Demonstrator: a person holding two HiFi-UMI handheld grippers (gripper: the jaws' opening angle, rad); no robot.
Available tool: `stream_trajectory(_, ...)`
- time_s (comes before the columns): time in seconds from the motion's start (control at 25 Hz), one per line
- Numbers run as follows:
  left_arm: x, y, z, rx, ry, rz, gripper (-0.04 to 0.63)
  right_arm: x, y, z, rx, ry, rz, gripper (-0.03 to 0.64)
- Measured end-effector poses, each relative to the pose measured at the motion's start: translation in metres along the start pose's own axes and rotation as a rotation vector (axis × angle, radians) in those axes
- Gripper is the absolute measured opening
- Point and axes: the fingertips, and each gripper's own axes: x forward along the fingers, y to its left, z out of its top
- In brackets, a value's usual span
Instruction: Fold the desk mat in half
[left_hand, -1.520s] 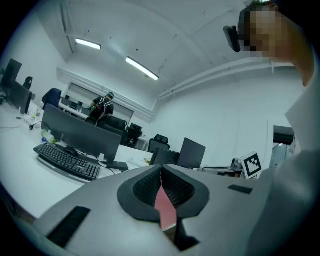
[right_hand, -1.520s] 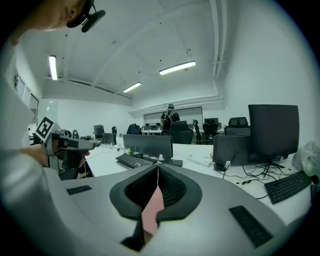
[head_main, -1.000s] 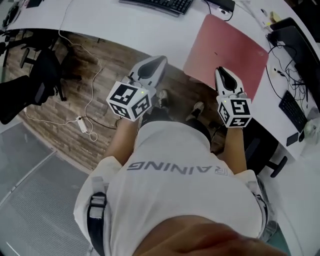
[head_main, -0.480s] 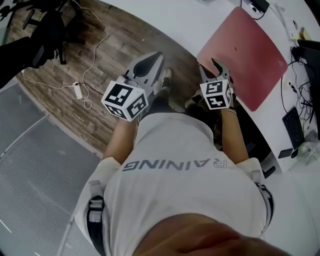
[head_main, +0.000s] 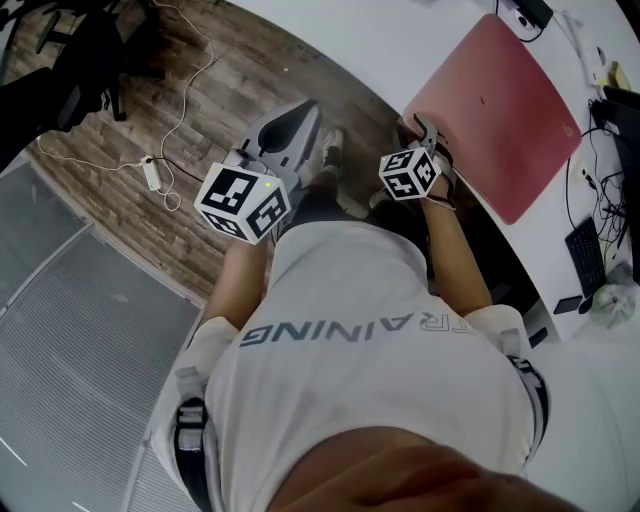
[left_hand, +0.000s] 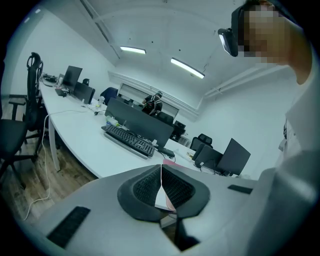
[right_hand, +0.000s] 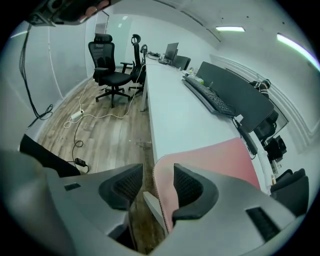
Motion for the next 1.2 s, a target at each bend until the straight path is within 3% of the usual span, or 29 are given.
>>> stream_trajectory(0.2,0.000,0.005,0.004,-0.009,0.004,-0.001,0.032,0.007,-0.002,-0.003,-0.097,0.034,-0.110,0.167)
stream_trajectory(0.28,0.004,0.000,0.006,-0.004,0.007,-0.013,0.032,0.006,-0.002,-0.002,-0.096,0.022,-0.101,0.132)
stream_trajectory(0.4,0.013,-0.011,0.010,0.014,0.012,-0.045,0.032,-0.001,-0.003,0.002,-0.036,-0.001,-0.023,0.091)
stream_trajectory(0.52,0.021,-0.026,0.013,0.027,0.016,-0.069,0.032,-0.013,-0.009,0.006,-0.006,-0.039,-0.007,0.041)
stream_trajectory(0.8,0.036,-0.061,0.017,0.069,0.035,-0.108,0.032,-0.043,-0.034,0.013,0.173,-0.140,0.061,0.035)
stream_trajectory(1.2,0.070,-0.128,0.020,0.135,0.060,-0.213,0.032,-0.104,-0.095,-0.017,0.372,-0.243,-0.023,0.035)
